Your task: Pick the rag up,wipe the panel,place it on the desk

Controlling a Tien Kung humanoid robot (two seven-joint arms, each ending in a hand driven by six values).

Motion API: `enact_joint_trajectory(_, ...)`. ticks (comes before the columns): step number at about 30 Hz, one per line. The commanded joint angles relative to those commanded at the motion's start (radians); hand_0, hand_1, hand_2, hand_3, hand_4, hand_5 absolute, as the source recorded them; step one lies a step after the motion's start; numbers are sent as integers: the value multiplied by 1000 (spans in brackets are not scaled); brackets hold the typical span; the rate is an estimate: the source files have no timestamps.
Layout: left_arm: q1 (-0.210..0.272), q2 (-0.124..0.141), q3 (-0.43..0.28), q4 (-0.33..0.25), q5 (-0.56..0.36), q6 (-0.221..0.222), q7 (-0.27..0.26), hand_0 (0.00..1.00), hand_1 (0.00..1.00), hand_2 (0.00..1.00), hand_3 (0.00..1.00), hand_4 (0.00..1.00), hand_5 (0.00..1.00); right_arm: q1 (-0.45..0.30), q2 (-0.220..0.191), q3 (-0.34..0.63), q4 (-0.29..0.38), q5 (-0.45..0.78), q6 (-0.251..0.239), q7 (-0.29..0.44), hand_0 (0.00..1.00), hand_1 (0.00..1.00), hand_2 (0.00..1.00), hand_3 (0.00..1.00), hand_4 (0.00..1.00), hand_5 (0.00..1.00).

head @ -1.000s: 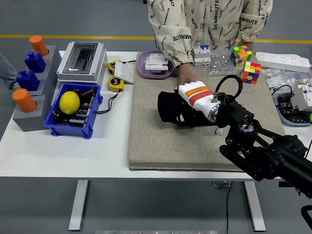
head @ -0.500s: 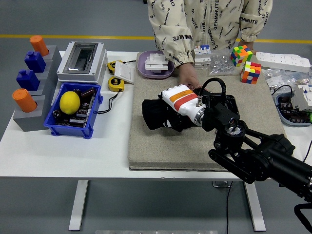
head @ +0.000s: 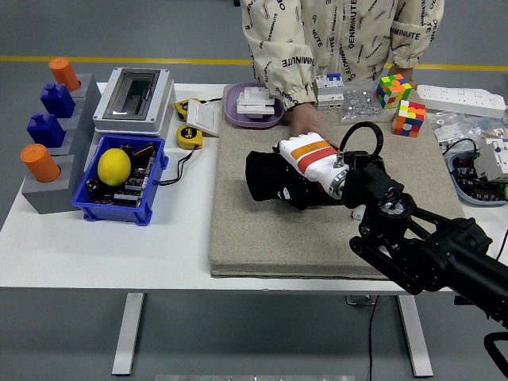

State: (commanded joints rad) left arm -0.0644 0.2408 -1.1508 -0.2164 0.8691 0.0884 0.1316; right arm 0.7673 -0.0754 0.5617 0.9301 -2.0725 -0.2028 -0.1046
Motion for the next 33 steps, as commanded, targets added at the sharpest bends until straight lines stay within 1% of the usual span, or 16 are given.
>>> enact_joint_trajectory(4,2,-1,-3,0,0,0,0,651,663,695,580,680,450,-11,-23,29,-5,-6,2,-1,387,418,476,503,969,176)
enact_joint_trajectory(5,4,-2,-5,1,1,0,1,651,663,695,580,680,450,-15,-36,40,-9,-7,2,-2,387,418,476,503,969,176)
enact_joint_trajectory(10,8,-3,-11,4,5,0,1,650,663,695,579,680,450,-29,-71,71,-24,-11,4,-3,387,418,476,503,968,176)
enact_joint_trajectory(19,5,-5,-13,0,4,0,1,650,663,695,580,680,449,-55,-126,104,-28,-14,5,-4,387,418,476,503,968,176)
enact_joint_trajectory(29,10,-5,-20,2,7,0,1,650,663,695,581,681,451,-79,-198,163,-53,-25,4,-8,387,418,476,503,968,177)
enact_joint_trajectory(33,15,-5,-20,3,8,0,1,648,663,695,580,680,450,-80,-220,175,-66,-28,6,-12,386,418,476,502,968,176)
